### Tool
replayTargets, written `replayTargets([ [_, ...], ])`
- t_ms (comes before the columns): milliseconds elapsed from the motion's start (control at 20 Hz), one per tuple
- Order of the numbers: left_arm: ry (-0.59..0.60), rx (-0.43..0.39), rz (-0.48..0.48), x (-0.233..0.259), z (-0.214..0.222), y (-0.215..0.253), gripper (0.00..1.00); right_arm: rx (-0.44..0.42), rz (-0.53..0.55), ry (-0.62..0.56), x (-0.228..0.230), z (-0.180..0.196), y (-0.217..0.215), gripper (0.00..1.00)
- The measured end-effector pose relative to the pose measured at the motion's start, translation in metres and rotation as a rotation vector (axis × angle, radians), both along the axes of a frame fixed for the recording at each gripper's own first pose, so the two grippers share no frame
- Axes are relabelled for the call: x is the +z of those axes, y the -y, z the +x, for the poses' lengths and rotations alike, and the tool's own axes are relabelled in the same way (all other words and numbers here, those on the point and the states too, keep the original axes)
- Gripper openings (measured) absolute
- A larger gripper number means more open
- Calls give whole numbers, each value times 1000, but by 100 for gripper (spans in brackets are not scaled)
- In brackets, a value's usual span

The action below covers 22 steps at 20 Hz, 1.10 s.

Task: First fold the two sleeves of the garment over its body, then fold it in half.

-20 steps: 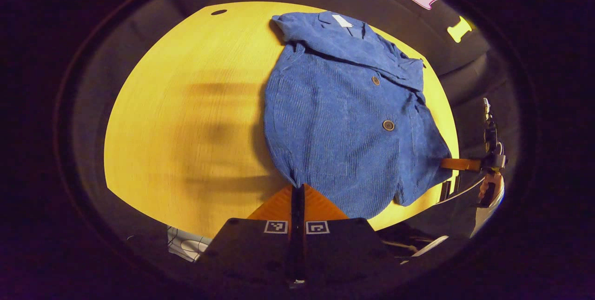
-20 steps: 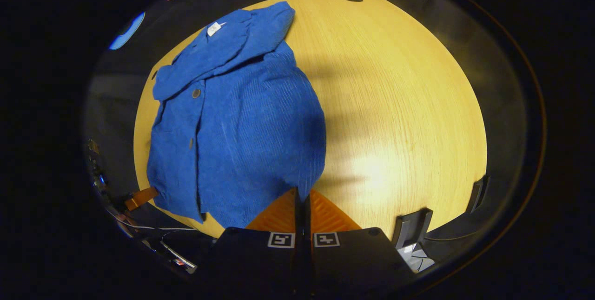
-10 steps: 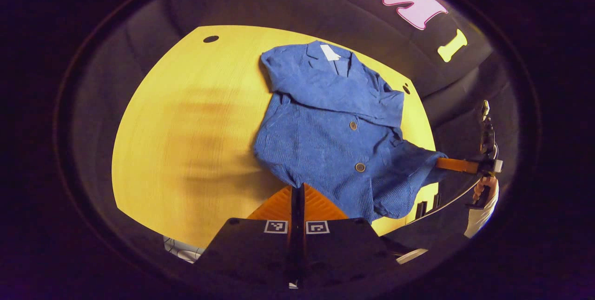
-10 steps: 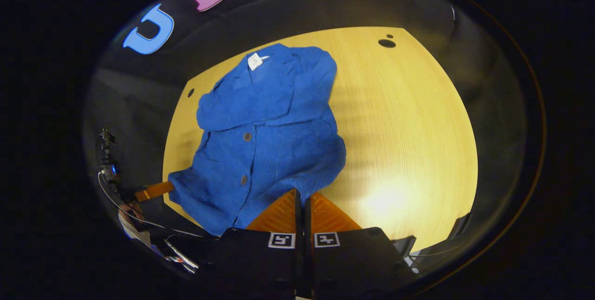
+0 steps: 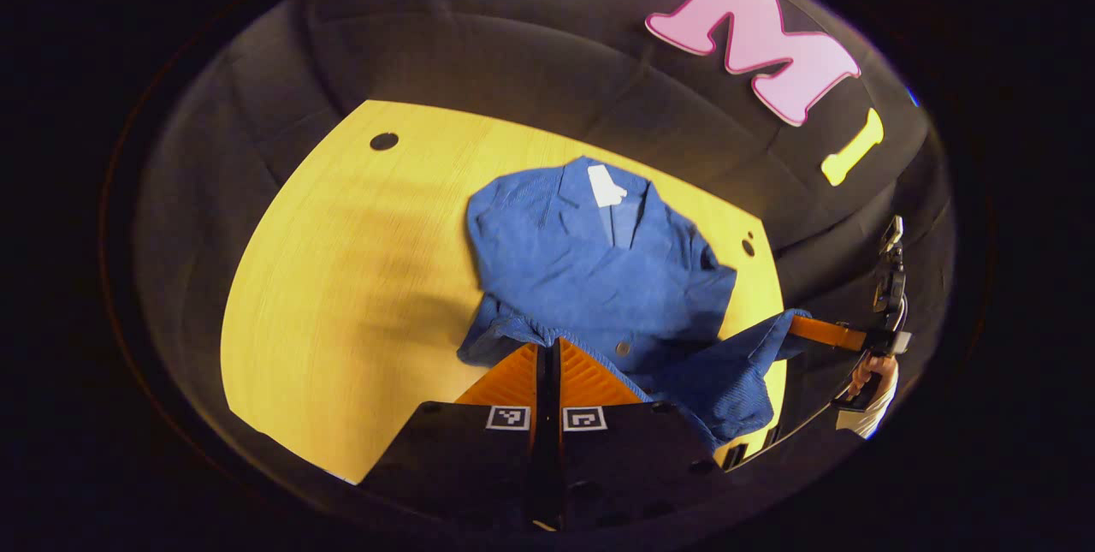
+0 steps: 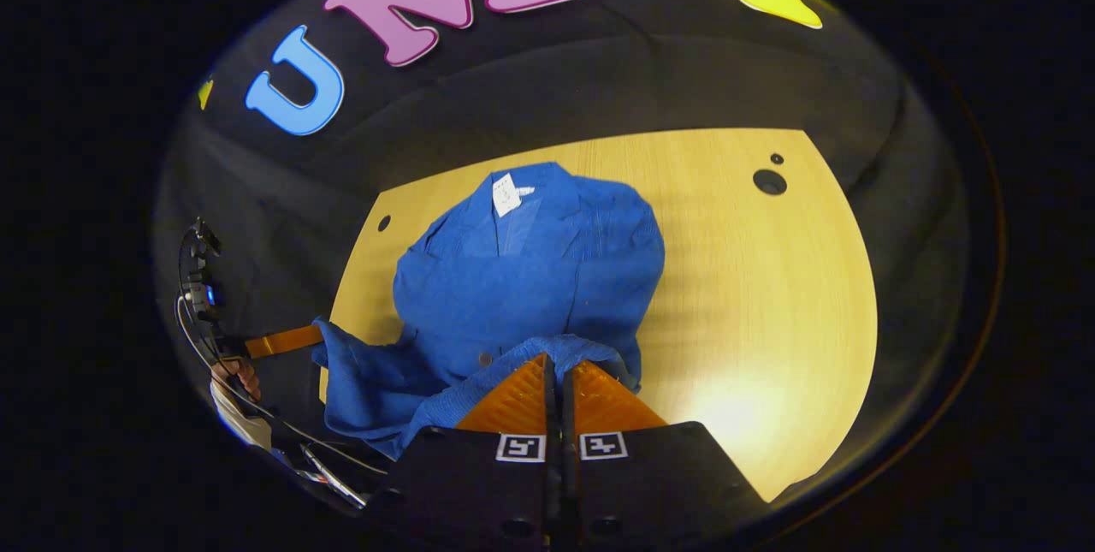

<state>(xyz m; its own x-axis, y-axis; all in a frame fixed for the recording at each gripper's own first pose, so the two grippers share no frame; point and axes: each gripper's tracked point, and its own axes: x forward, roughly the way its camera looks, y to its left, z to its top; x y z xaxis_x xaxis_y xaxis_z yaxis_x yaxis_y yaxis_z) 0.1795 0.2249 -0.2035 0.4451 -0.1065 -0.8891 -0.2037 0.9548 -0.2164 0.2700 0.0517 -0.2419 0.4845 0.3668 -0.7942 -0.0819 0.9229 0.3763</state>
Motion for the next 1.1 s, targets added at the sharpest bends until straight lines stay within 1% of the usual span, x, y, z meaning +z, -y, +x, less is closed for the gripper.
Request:
replayTargets([
  [100, -14, 46, 7, 12, 24, -17, 0, -48, -1, 19, 10, 35, 12, 0],
  [150, -7, 69, 15, 21, 42, -29, 0, -50, -30, 28, 10, 47, 20, 1],
  [250, 43, 64, -9, 28, 85, -43, 0, -47, -75, 35, 5, 82, 29, 0],
  [300, 41, 75, -19, 24, 102, -49, 0, -62, -81, 24, -2, 102, 30, 0],
  [350, 21, 96, -21, 13, 119, -59, 0, -77, -73, 8, -12, 122, 27, 0],
  [450, -83, 154, 5, -23, 131, -80, 0, -91, -86, -38, -41, 158, 20, 0],
  [550, -117, 158, 2, -52, 149, -85, 0, -85, -99, -40, -65, 184, 10, 0],
  [600, -107, 170, -12, -58, 159, -85, 0, -93, -70, -41, -68, 196, 3, 1],
  [650, -78, 185, -26, -59, 170, -90, 0, -120, -46, -33, -76, 212, -3, 0],
  [700, -37, 204, -31, -60, 182, -98, 0, -153, -26, -19, -83, 226, -4, 0],
  [750, 18, 216, -11, -61, 196, -108, 0, -170, -12, -8, -86, 236, -1, 0],
  [800, 71, 226, 0, -61, 206, -111, 15, -188, -2, 1, -88, 243, 2, 1],
  [850, 120, 252, 0, -51, 211, -118, 47, -213, 21, 9, -90, 250, 5, 1],
  [900, 169, 294, -14, -49, 219, -121, 78, -245, 40, 10, -89, 256, 9, 11],
  [950, 198, 324, -38, -45, 225, -123, 82, -276, 41, 30, -88, 261, 16, 13],
  [1000, 195, 330, -57, -43, 221, -121, 82, -295, 26, 71, -80, 268, 28, 26],
  [1050, 167, 331, -51, -43, 214, -121, 83, -304, 10, 114, -72, 272, 37, 39],
  [1100, 143, 334, -23, -42, 211, -121, 84, -301, -4, 145, -68, 273, 41, 48],
])
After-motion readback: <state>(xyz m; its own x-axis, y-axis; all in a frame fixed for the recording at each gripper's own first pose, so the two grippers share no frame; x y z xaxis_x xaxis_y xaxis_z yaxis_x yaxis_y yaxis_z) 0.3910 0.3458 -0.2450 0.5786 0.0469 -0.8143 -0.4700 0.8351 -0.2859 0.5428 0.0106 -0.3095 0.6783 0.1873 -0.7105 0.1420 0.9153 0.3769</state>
